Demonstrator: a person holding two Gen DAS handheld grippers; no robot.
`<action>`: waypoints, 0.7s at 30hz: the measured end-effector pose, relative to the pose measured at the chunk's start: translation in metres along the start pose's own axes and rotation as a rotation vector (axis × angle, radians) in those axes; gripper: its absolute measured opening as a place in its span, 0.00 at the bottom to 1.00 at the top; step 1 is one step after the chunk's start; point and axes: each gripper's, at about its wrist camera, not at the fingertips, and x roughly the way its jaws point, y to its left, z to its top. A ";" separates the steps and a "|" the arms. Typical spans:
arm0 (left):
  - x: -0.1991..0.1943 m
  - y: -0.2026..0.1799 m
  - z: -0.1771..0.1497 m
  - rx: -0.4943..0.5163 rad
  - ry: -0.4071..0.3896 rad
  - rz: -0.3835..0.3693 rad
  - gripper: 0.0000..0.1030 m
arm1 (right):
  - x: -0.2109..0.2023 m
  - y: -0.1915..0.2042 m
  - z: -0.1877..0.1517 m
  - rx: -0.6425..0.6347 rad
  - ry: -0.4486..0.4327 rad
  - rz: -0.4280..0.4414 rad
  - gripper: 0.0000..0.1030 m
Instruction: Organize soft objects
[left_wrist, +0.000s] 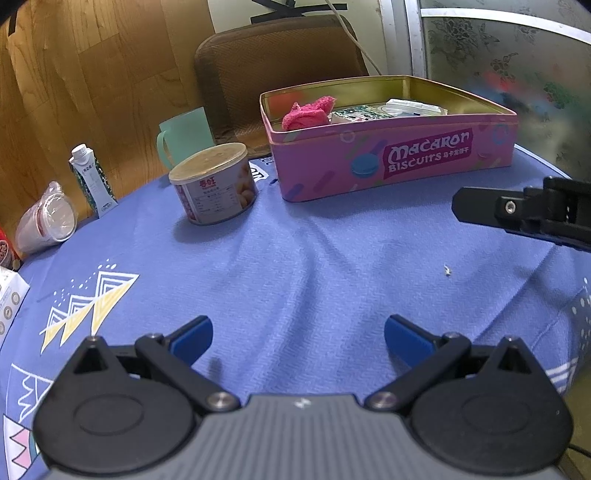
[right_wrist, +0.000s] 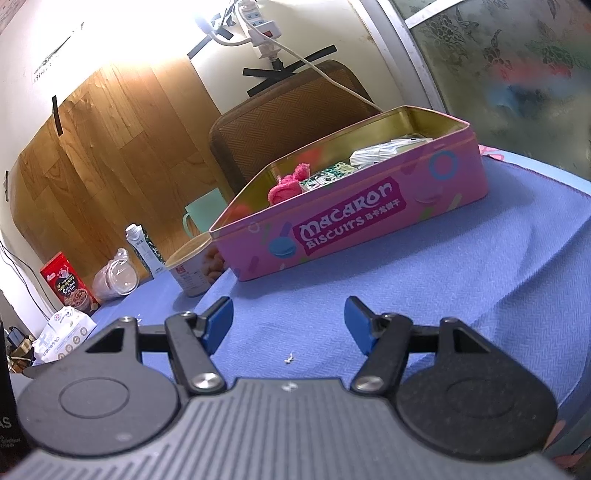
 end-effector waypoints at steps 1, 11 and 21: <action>0.000 0.000 0.000 0.002 0.000 0.001 1.00 | -0.001 0.001 -0.001 0.001 -0.002 -0.003 0.67; -0.001 -0.002 -0.001 0.012 0.000 -0.003 1.00 | 0.000 0.000 0.000 0.000 -0.001 0.001 0.67; -0.002 -0.002 0.000 0.016 -0.004 -0.002 1.00 | 0.001 -0.001 0.001 -0.002 0.003 0.005 0.68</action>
